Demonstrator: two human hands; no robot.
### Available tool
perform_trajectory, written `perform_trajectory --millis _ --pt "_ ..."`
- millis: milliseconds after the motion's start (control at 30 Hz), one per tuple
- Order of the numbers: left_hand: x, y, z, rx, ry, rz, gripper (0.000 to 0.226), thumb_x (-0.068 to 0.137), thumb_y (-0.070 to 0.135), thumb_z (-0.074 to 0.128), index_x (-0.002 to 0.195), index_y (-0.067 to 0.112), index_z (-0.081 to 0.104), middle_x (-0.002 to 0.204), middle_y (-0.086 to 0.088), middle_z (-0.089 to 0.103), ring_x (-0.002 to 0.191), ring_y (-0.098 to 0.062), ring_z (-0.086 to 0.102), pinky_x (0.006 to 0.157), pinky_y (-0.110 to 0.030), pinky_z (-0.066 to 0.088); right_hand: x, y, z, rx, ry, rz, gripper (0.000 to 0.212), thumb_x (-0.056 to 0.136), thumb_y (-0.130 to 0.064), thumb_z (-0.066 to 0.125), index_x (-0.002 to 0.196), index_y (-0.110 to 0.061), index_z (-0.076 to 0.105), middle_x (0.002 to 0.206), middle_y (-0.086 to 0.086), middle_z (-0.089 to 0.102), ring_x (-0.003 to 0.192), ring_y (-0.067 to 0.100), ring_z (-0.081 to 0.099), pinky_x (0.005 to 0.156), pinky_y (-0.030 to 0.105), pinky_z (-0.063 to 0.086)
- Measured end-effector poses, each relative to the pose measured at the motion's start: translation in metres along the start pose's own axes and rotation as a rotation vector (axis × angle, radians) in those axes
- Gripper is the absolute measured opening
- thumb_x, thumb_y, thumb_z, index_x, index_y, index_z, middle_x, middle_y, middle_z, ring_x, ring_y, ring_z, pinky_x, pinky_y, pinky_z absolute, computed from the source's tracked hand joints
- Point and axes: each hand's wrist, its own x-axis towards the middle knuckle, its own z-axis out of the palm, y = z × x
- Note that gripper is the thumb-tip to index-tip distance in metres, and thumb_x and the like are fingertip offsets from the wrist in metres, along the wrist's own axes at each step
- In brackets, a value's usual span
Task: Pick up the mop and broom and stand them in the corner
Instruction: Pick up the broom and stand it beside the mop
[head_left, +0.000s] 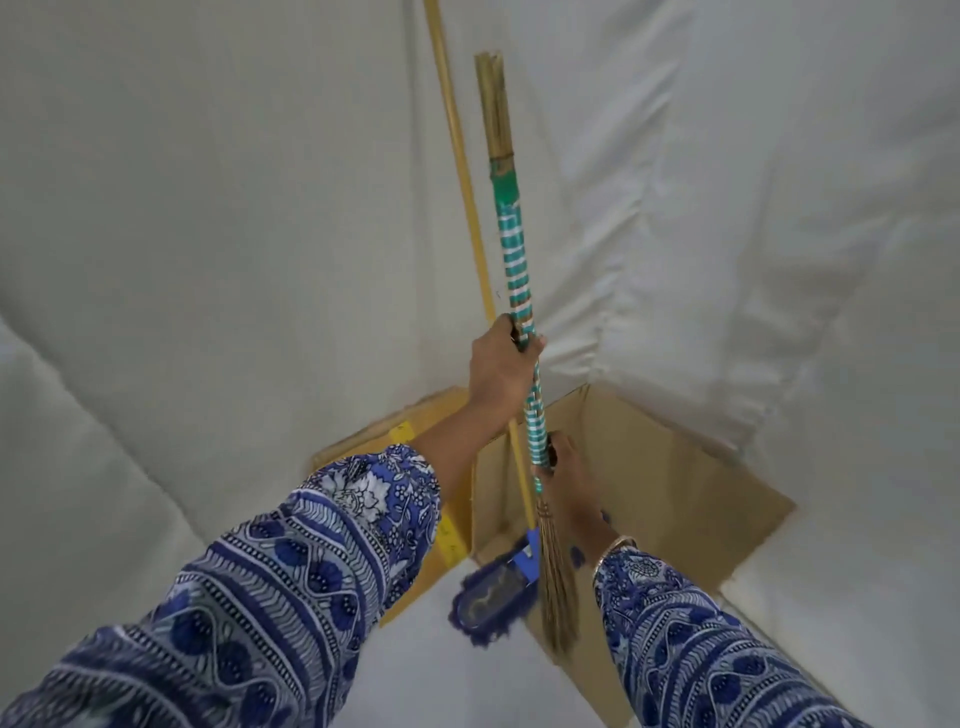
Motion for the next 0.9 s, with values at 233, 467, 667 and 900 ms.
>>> perform_trajectory --millis 233,467,667,900 --pt "0.106 -0.017 0.123 0.006 -0.103 -0.026 0.014 0.087 0.021 0.057 0.089 0.009 0.052 0.085 -0.012 0.062 0.081 -0.027 0.06 0.072 -0.037 0.049 0.126 0.075 -0.03 -0.028 -0.011 0.059 0.012 0.073 0.002 0.06 0.081 -0.004 0.053 0.073 0.008 0.054 0.065 0.023 0.049 0.051 0.028 0.033" --pt "0.206 -0.036 0.223 0.045 -0.117 -0.125 0.019 0.086 0.022 0.059 0.096 0.006 0.055 0.094 -0.014 0.066 0.088 -0.03 0.062 0.076 -0.036 0.049 0.252 0.148 -0.045 -0.01 -0.074 0.161 0.01 0.074 0.001 0.058 0.08 -0.005 0.054 0.081 0.018 0.061 0.072 0.032 0.057 0.059 0.04 0.045" --pt "0.272 -0.078 0.298 0.112 -0.088 -0.242 0.022 0.086 0.02 0.06 0.099 0.003 0.056 0.096 -0.013 0.066 0.09 -0.028 0.062 0.069 -0.03 0.044 0.337 0.217 -0.036 0.013 -0.2 0.164 0.009 0.078 -0.002 0.059 0.087 -0.001 0.058 0.085 0.02 0.062 0.075 0.033 0.058 0.061 0.036 0.043" --pt "0.364 -0.152 0.386 0.201 -0.039 -0.326 0.012 0.087 0.023 0.058 0.086 0.015 0.048 0.079 0.003 0.055 0.063 -0.004 0.049 0.051 -0.011 0.031 0.448 0.297 -0.002 0.06 -0.307 0.156 0.011 0.081 -0.004 0.061 0.091 0.0 0.059 0.088 0.019 0.064 0.073 0.024 0.055 0.06 0.029 0.036"
